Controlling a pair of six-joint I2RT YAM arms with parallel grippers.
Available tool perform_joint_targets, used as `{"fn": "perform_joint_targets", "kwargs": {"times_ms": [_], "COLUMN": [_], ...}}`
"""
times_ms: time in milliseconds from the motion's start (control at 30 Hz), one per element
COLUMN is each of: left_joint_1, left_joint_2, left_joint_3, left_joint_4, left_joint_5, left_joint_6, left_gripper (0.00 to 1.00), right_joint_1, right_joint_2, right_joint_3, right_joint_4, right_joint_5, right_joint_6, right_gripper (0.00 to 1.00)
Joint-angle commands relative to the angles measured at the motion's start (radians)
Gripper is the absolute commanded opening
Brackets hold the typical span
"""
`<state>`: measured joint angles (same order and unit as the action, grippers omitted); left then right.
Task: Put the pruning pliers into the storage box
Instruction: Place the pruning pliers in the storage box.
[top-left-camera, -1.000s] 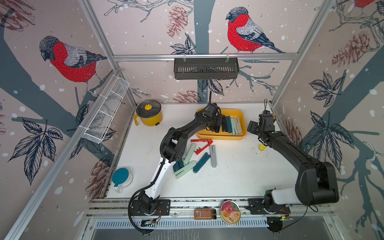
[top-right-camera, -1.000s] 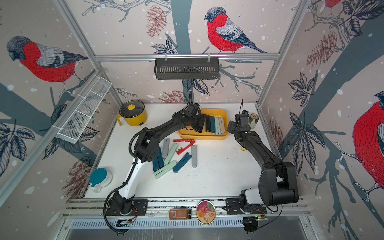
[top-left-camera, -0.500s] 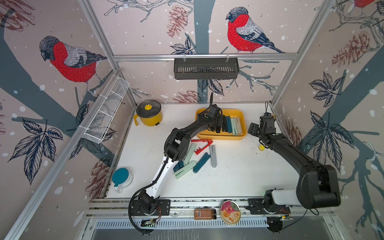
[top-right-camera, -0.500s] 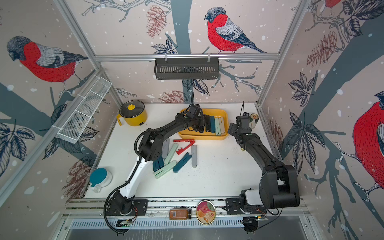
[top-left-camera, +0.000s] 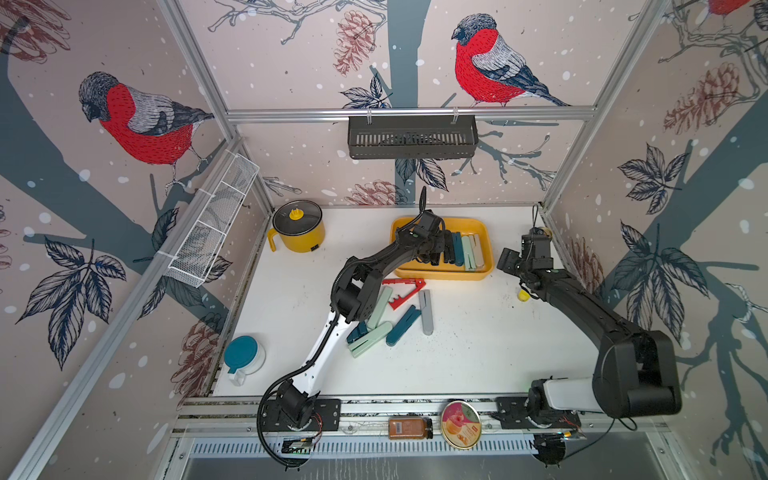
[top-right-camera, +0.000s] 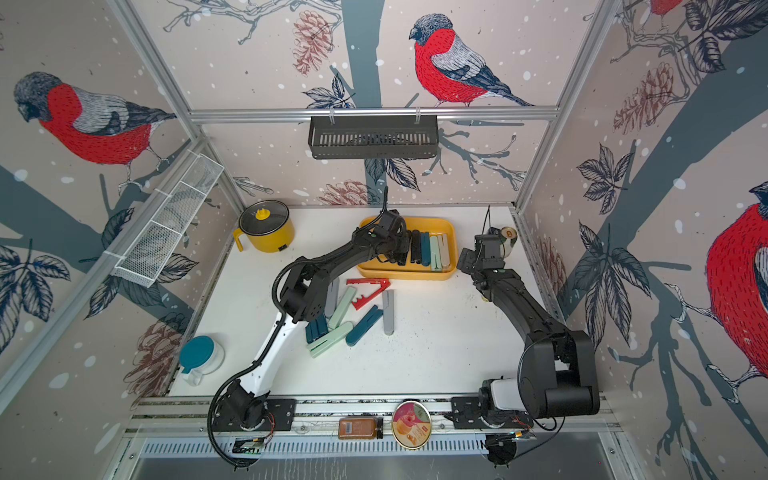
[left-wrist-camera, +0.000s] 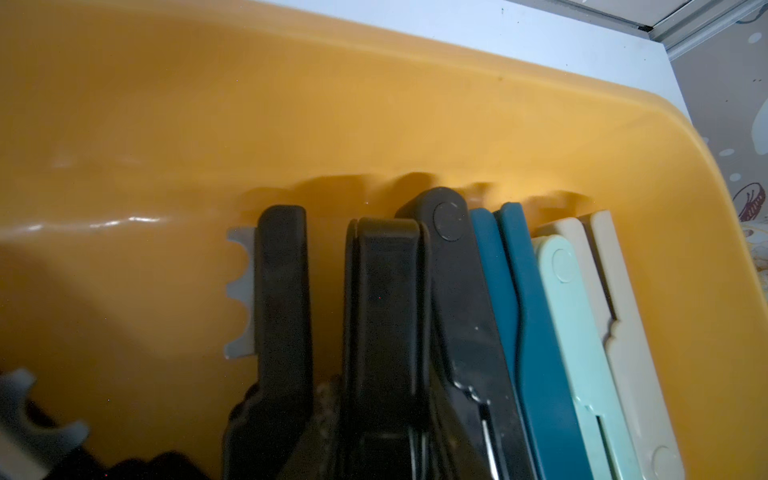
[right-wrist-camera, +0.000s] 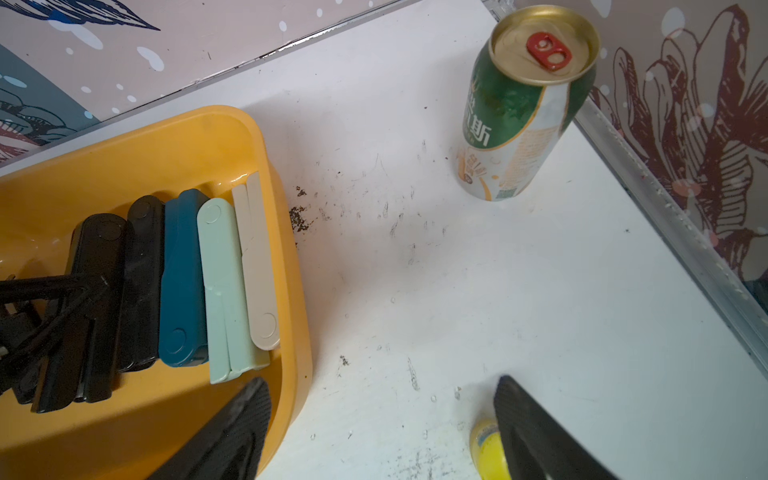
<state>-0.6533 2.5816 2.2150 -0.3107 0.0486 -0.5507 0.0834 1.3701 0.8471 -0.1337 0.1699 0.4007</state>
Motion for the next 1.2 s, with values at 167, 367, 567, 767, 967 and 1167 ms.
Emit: {"fn": "perform_joint_targets", "kwargs": {"times_ms": [167, 367, 567, 767, 967, 1167], "left_joint_1": [-0.002, -0.002, -0.002, -0.002, -0.002, -0.002], "left_joint_2": [0.012, 0.013, 0.005, 0.005, -0.004, -0.027], "left_joint_3": [0.015, 0.019, 0.021, 0.017, 0.014, -0.019], "left_joint_4": [-0.03, -0.019, -0.016, -0.007, 0.008, 0.034], "left_joint_5": [-0.03, 0.005, 0.043, 0.065, 0.1, 0.141], "left_joint_6": [0.006, -0.002, -0.015, -0.024, -0.042, -0.071], "left_gripper": [0.22, 0.28, 0.36, 0.39, 0.42, 0.44], "right_joint_1": [-0.012, -0.019, -0.025, -0.029, -0.033, -0.037], "right_joint_2": [-0.027, -0.035, -0.042, -0.049, -0.059, -0.065], "right_joint_3": [-0.017, -0.022, -0.026, -0.032, -0.039, -0.042], "right_joint_4": [0.013, 0.012, 0.01, 0.009, 0.007, 0.006], "right_joint_5": [-0.001, -0.004, -0.003, -0.003, -0.003, -0.002], "right_joint_6": [0.012, 0.012, 0.009, 0.011, 0.013, 0.014], "right_gripper": [0.85, 0.85, 0.86, 0.86, 0.86, 0.86]}}
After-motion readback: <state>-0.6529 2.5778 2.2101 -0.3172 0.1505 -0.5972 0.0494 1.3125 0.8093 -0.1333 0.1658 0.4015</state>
